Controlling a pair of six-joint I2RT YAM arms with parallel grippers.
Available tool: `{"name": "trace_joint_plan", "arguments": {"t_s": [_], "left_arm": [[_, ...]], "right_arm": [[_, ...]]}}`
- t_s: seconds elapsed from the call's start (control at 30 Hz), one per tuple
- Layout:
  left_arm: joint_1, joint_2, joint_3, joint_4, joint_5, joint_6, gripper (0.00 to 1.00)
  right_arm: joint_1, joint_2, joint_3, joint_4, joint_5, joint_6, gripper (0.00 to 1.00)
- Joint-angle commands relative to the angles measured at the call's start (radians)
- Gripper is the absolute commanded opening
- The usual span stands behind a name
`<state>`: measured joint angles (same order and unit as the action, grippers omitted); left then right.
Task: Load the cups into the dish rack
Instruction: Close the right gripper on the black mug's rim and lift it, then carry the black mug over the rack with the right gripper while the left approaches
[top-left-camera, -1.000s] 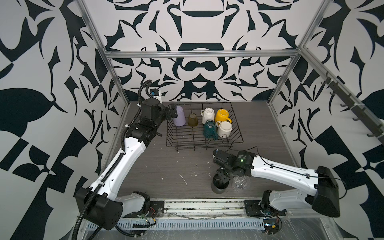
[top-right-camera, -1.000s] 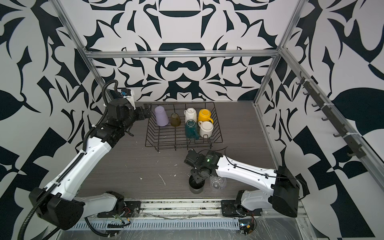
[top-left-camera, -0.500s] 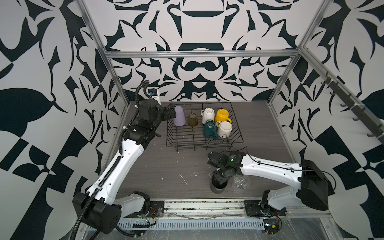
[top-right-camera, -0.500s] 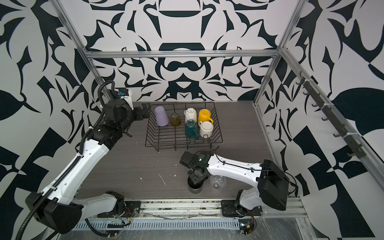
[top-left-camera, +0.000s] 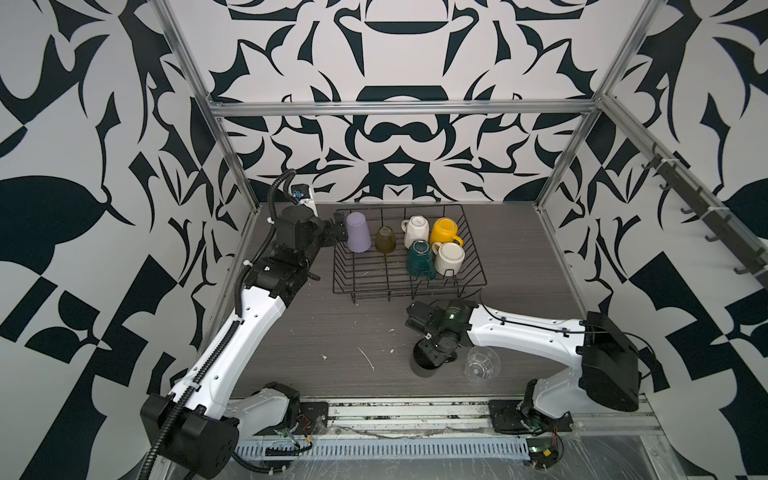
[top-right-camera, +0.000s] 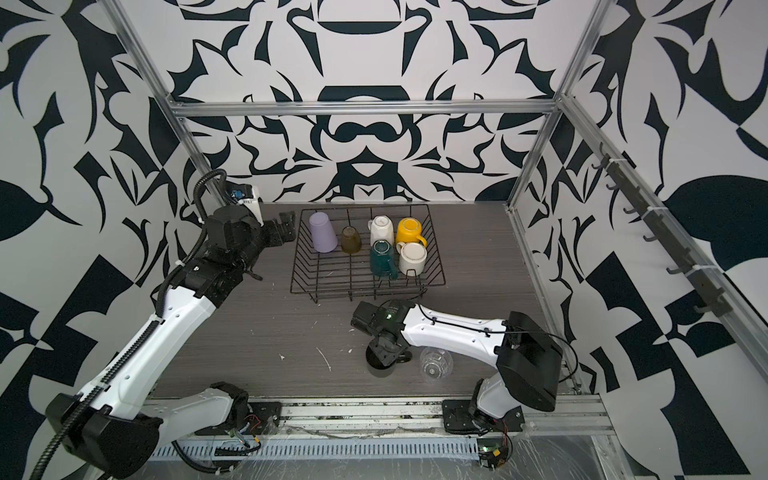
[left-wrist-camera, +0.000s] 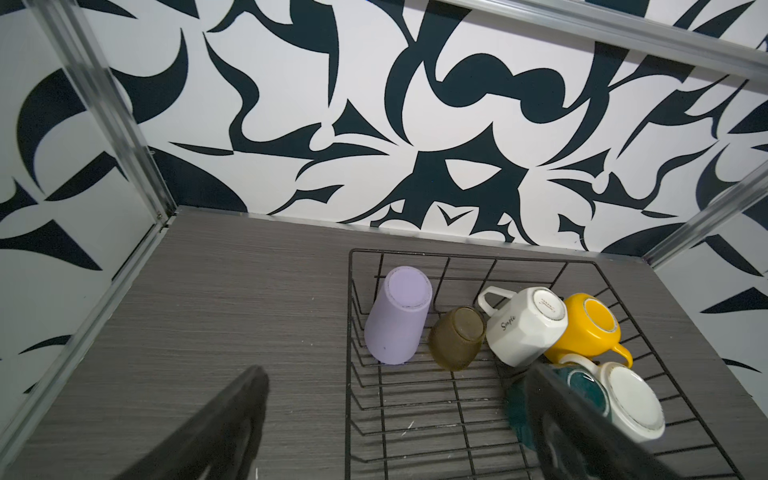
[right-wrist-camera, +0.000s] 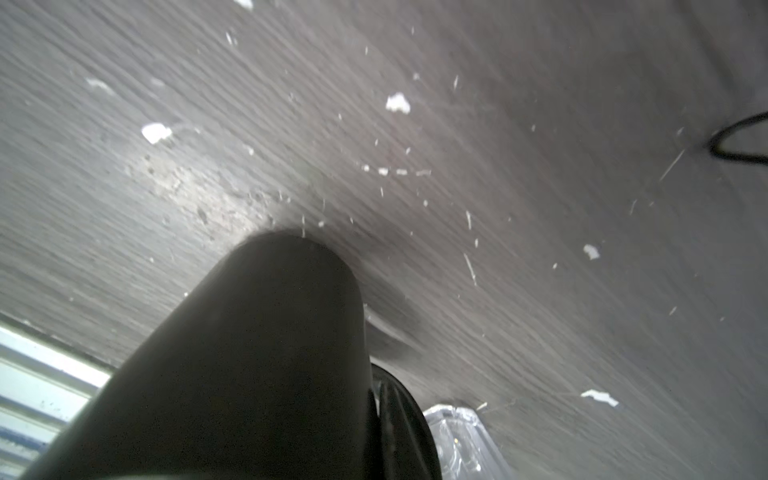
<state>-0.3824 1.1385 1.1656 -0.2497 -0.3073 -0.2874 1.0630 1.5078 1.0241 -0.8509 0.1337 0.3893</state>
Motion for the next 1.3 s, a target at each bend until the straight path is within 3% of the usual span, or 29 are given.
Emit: {"name": "trace_joint_plan", "arguments": {"t_s": [0.0, 0.37, 0.53, 0.73, 0.93, 1.27], "left_arm": [[0.002, -0.07, -0.05, 0.092, -0.033, 0.004, 0.99], [0.028, -0.198, -0.254, 0.311, 0.143, -0.002, 0.99], [0.034, -0.207, -0.342, 0.444, 0.308, 0.044, 0.99], [0.035, -0.163, -0.509, 0.77, 0.537, 0.102, 0.99], [0.036, -0.047, -0.587, 1.018, 0.765, 0.164, 0.99], [0.031, 0.056, -0.594, 1.264, 1.038, 0.134, 0.99]], "right_arm": [[-0.013, -0.052, 0.083, 0.025, 0.023, -0.027, 0.0], [-0.322, -0.276, 0.176, 0.189, -0.331, -0.048, 0.0], [-0.483, -0.34, 0.178, 0.292, -0.524, -0.02, 0.0], [-0.684, -0.35, 0.122, 0.506, -0.819, 0.112, 0.0], [-0.773, -0.308, 0.135, 0.64, -0.964, 0.2, 0.0], [-0.778, -0.228, 0.17, 0.755, -1.072, 0.23, 0.0]]}}
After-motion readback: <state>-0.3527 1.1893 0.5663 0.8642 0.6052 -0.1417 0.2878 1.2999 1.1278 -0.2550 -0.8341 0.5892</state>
